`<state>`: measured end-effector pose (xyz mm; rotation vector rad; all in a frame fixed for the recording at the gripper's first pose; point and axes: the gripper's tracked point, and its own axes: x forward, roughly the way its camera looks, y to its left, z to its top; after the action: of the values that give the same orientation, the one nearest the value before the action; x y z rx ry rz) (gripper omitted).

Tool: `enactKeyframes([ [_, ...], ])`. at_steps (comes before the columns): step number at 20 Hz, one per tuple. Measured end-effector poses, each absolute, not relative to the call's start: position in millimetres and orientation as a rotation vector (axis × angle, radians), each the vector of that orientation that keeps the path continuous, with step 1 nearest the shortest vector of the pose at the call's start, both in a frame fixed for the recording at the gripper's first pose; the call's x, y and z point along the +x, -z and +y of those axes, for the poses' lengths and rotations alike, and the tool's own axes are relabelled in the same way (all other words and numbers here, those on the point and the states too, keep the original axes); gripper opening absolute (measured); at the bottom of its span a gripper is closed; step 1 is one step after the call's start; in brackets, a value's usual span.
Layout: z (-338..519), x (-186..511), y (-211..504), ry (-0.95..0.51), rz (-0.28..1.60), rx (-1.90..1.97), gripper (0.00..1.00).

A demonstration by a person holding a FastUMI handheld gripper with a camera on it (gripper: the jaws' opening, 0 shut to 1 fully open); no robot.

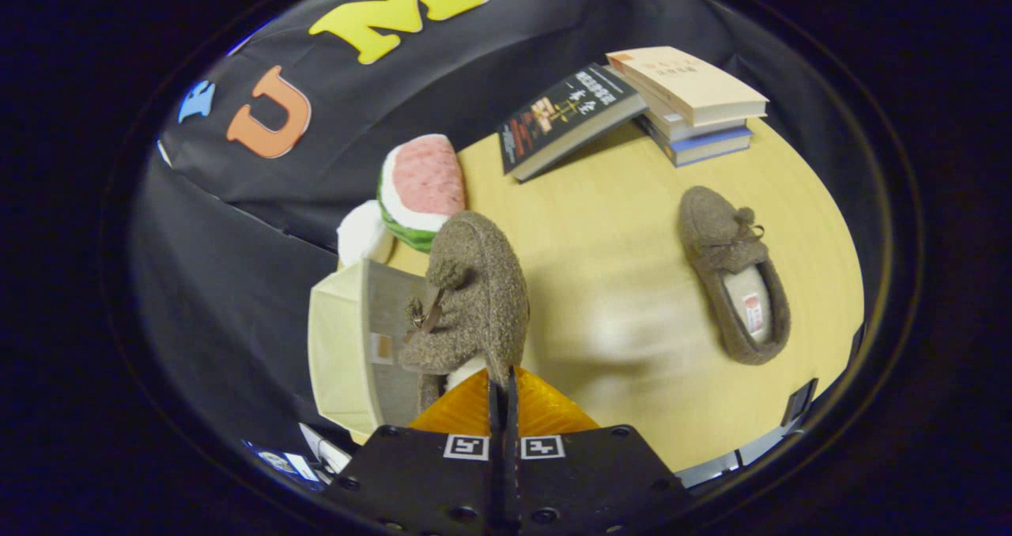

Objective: Open the storage box then place both shoes into the box .Put the left shoe in first, then the right shoe, with the right side of both shoes facing outward in a uniform manner.

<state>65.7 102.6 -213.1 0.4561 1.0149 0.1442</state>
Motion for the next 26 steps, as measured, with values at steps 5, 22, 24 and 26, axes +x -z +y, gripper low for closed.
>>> enactKeyframes([
  [5, 205, 80, 157, -0.229, 0.938, 0.441, 0.0],
  [22, 358, 94, 285, -0.127, 1.182, 0.433, 0.0],
  [24, 364, 97, 295, -0.115, 1.196, 0.409, 0.0],
  [26, 370, 99, 311, -0.112, 1.218, 0.378, 0.0],
])
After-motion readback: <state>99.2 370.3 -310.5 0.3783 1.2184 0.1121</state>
